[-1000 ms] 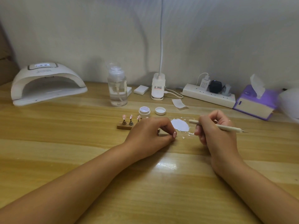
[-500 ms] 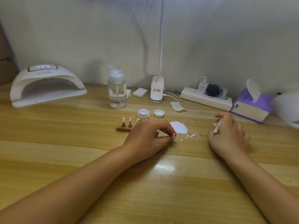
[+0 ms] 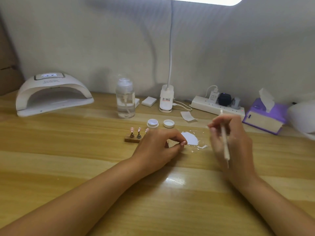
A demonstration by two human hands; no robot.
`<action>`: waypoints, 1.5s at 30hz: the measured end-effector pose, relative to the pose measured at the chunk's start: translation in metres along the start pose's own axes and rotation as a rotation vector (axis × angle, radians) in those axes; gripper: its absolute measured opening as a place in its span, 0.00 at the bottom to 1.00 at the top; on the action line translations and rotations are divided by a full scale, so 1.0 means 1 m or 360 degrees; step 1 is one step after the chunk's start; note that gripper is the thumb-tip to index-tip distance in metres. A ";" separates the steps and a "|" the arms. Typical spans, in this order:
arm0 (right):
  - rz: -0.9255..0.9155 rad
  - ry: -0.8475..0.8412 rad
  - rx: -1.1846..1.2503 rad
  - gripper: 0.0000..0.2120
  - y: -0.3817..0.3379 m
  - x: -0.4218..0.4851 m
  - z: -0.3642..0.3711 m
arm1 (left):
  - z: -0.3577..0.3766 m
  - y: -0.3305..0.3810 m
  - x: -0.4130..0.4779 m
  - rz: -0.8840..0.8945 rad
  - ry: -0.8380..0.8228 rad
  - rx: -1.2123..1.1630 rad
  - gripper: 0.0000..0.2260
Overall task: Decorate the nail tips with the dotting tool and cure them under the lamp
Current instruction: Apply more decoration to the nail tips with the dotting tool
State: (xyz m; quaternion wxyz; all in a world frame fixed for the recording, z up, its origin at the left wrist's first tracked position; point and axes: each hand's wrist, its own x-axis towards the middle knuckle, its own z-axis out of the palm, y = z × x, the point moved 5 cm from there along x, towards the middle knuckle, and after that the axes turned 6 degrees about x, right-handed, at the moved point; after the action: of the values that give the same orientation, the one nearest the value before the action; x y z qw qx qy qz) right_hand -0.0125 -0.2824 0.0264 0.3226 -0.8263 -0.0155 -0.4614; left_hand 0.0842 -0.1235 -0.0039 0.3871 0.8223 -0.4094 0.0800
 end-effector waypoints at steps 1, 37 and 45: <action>-0.0113 -0.0062 0.0074 0.11 -0.011 -0.005 0.006 | 0.000 0.001 0.000 -0.0001 0.0000 -0.0009 0.04; -0.0474 -0.0411 -0.0020 0.12 -0.018 -0.017 0.023 | -0.009 0.009 -0.002 0.0090 0.0225 -0.0066 0.06; 0.0402 0.0137 -0.0040 0.10 0.043 0.007 -0.016 | -0.004 0.004 -0.003 0.0035 0.0134 0.0009 0.04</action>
State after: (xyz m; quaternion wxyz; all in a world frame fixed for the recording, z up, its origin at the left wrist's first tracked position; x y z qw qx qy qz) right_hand -0.0065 -0.3275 0.0151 0.3682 -0.8051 0.1082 -0.4524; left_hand 0.0804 -0.1206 -0.0007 0.4006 0.8148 -0.4015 0.1199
